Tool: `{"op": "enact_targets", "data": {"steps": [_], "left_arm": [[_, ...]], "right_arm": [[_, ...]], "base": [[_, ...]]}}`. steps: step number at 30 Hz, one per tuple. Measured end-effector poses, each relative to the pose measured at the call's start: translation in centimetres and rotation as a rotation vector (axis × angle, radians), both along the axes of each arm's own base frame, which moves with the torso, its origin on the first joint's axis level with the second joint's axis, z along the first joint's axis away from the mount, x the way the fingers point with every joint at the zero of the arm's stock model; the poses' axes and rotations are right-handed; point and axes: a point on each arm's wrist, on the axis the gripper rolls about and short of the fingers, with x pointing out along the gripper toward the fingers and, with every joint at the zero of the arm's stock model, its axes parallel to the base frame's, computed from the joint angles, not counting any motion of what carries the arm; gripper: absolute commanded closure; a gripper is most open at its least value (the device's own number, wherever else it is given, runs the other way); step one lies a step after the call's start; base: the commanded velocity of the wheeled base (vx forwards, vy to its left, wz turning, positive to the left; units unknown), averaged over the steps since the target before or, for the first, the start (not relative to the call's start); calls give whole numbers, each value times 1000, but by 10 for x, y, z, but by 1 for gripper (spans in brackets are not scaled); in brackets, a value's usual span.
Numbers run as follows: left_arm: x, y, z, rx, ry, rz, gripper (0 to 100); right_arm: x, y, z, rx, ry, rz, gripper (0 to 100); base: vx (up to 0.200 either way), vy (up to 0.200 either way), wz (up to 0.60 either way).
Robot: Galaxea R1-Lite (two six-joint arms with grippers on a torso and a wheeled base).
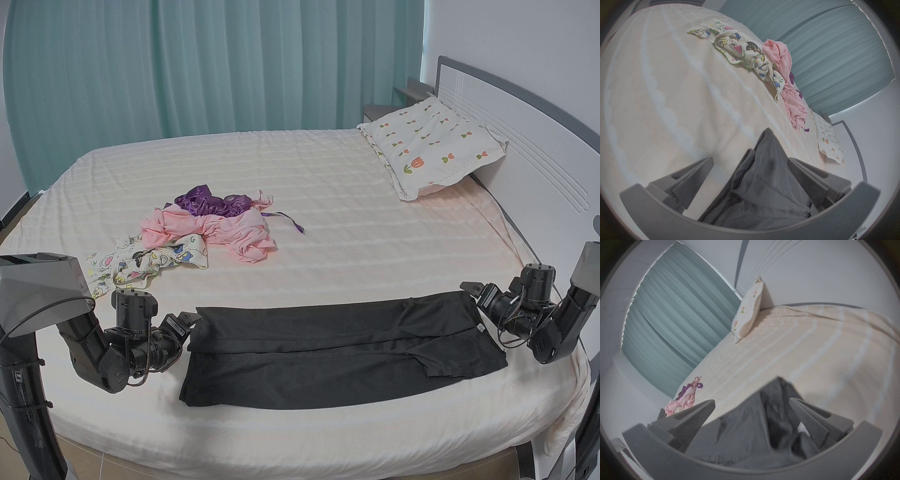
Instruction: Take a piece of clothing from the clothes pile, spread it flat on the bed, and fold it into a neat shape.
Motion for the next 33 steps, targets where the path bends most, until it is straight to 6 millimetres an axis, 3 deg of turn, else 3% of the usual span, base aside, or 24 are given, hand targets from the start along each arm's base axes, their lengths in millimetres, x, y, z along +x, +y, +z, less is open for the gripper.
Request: {"op": "enact_targets", "data": {"steps": [7,12,33], "left_arm": [[0,0,0,-17,3,-23,0],[0,1,0,-24,3,-27,0],[4,5,-4,-12,3,-23,0]], "right_arm": [[-38,13,3,195,100,-50,0],[-53,33,0,278,158,-32,0],[-62,67,-15,316,242,-5,0]], "base": [[0,0,0],[0,0,0],[0,0,0]]}}
